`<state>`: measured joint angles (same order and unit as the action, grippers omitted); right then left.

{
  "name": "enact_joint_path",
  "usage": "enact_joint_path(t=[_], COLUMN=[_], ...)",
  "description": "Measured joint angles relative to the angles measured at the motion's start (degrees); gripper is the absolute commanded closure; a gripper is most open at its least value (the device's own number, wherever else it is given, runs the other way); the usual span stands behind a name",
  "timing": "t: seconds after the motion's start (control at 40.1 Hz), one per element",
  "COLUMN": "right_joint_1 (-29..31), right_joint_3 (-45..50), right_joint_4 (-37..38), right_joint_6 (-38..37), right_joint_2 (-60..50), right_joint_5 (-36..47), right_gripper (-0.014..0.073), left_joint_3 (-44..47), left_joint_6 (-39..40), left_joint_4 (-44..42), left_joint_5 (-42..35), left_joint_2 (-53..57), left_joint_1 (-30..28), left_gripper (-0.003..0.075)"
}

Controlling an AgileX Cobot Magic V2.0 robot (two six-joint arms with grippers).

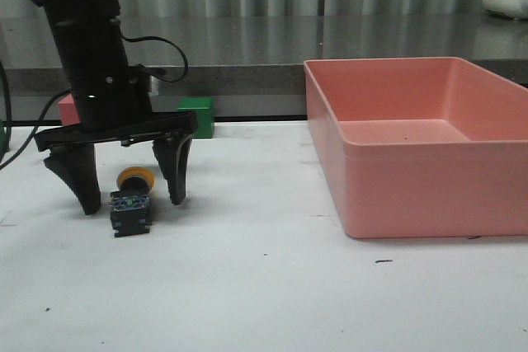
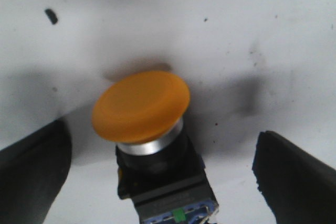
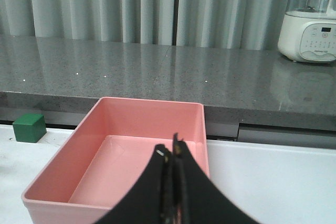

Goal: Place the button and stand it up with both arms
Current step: 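Grasp the button body with the left gripper and lift it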

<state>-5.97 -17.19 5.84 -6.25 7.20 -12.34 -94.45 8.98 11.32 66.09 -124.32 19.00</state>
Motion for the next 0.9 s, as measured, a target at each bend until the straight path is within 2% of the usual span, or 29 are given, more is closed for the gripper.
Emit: enact_joint_path(t=[0.125, 0.249, 0.374, 0.523, 0.772, 0.897], right_joint_1=[0.00, 0.00, 0.00, 0.00, 0.00, 0.00], right_joint_3=[0.00, 0.00, 0.00, 0.00, 0.00, 0.00], right_joint_4=[0.00, 0.00, 0.00, 0.00, 0.00, 0.00], right_joint_6=[0.00, 0.00, 0.00, 0.00, 0.00, 0.00], right_joint_2=[0.00, 0.00, 0.00, 0.00, 0.00, 0.00], right_joint_5=[0.00, 0.00, 0.00, 0.00, 0.00, 0.00], right_gripper=[0.0655, 0.0655, 0.0655, 0.0655, 0.0655, 0.0655], left_joint_3=[-3.04, -4.09, -4.27, -4.27, -4.53, -0.63], left_joint_6=[1.24, 1.56, 1.61, 1.69, 0.92, 0.42], left_joint_4=[-1.96, -2.51, -2.51, -2.51, -2.67, -4.17], left_joint_5=[2.70, 2.96, 3.09, 3.09, 3.09, -2.52], left_joint_2=[-1.64, -2.28, -2.28, -2.28, -1.97, 2.47], left_joint_1=[0.00, 0.00, 0.00, 0.00, 0.13, 1.36], left_gripper=[0.0228, 0.0400, 0.0489, 0.0521, 0.0531, 0.0531])
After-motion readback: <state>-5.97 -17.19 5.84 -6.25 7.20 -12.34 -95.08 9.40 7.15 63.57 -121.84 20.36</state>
